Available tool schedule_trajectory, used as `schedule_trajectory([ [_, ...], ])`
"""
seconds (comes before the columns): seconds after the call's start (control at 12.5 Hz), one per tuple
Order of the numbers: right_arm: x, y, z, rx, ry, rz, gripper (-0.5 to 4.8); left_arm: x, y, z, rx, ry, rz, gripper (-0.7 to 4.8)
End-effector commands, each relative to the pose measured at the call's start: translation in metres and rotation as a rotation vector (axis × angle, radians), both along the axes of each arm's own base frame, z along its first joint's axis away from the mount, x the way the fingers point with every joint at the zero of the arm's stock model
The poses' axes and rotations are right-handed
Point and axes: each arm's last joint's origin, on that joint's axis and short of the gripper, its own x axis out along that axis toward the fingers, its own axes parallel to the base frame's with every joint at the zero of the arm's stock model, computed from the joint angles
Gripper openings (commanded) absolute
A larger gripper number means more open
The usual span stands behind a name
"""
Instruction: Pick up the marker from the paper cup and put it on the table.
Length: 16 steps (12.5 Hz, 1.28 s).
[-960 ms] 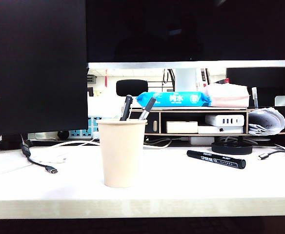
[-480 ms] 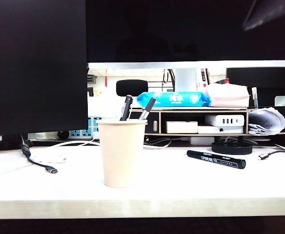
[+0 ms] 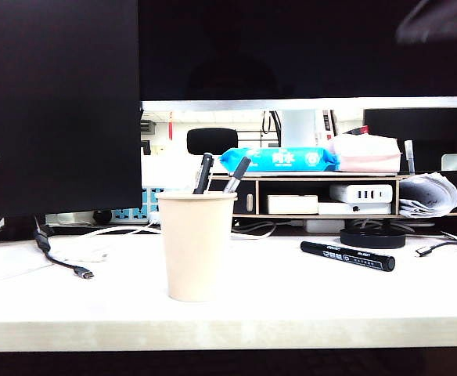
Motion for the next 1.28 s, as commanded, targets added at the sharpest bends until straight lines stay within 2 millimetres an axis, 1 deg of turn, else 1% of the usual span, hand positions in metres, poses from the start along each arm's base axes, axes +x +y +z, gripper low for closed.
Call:
schedule_trajectory([
  [0.08, -0.014, -0.008, 0.005, 0.103, -0.111, -0.095, -0.08, 0.007, 0.009, -0.002, 0.011, 0.012, 0.107, -0.04],
  [0.32, -0.026, -0.013, 0.010, 0.123, -0.163, -0.124, -0.08, 0.017, 0.031, -0.002, 0.010, 0.014, 0.360, -0.04],
  [0.48, -0.028, -0.013, 0.010, 0.124, -0.165, -0.123, -0.08, 0.021, 0.046, -0.002, 0.009, 0.014, 0.521, -0.04],
  [0.72, -0.028, -0.013, 0.009, 0.123, -0.162, -0.124, -0.08, 0.022, 0.049, -0.002, 0.009, 0.015, 0.556, -0.04],
  [0.88, -0.027, -0.014, 0.008, 0.093, -0.172, -0.157, -0.07, 0.022, 0.049, -0.002, 0.009, 0.015, 0.555, -0.04],
  [0.96, -0.026, -0.014, 0.003, 0.053, -0.179, -0.180, -0.07, 0.022, 0.049, -0.002, 0.009, 0.015, 0.555, -0.04],
  [1.04, -0.023, -0.014, -0.009, 0.008, -0.183, -0.180, -0.06, 0.022, 0.049, -0.002, 0.009, 0.015, 0.555, -0.04],
  [1.12, -0.022, -0.013, -0.015, 0.002, -0.174, -0.180, -0.06, 0.022, 0.049, -0.002, 0.009, 0.015, 0.555, -0.04],
  [1.28, -0.018, -0.011, -0.046, -0.010, -0.146, -0.175, -0.06, 0.022, 0.049, -0.002, 0.009, 0.015, 0.554, -0.04],
])
